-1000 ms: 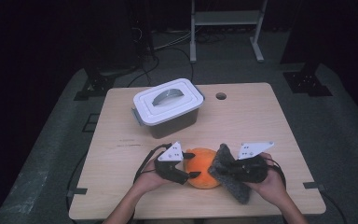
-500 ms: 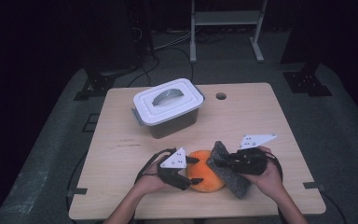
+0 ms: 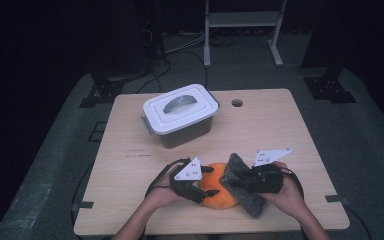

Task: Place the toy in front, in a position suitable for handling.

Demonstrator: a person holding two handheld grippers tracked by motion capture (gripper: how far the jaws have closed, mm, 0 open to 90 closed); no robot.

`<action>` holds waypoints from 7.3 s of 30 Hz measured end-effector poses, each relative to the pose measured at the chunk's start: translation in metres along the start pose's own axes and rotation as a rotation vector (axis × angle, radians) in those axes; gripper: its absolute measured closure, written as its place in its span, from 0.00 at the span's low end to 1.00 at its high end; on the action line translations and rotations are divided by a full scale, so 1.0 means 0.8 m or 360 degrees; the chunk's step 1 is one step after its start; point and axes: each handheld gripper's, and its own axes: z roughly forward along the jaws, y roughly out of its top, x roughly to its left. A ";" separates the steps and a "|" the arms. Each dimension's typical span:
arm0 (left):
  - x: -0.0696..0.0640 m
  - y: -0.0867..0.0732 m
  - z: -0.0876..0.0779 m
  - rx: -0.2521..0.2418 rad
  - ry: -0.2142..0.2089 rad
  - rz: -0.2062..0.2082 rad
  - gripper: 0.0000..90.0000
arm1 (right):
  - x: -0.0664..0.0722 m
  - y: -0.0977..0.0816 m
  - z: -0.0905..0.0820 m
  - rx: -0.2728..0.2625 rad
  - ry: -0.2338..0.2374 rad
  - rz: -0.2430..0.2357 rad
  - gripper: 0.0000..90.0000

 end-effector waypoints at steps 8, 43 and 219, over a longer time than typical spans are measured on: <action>-0.002 -0.001 0.001 -0.0001 -0.0011 0.0016 0.34 | 0.002 0.003 0.000 0.0001 -0.0057 -0.0032 0.57; -0.016 0.004 0.005 0.0005 -0.0065 0.0144 0.32 | -0.014 0.018 -0.013 -0.0005 0.0038 0.0141 0.82; -0.003 0.011 -0.001 -0.0049 -0.0007 0.0011 0.35 | 0.027 0.027 -0.014 -0.0025 0.0004 -0.0132 0.81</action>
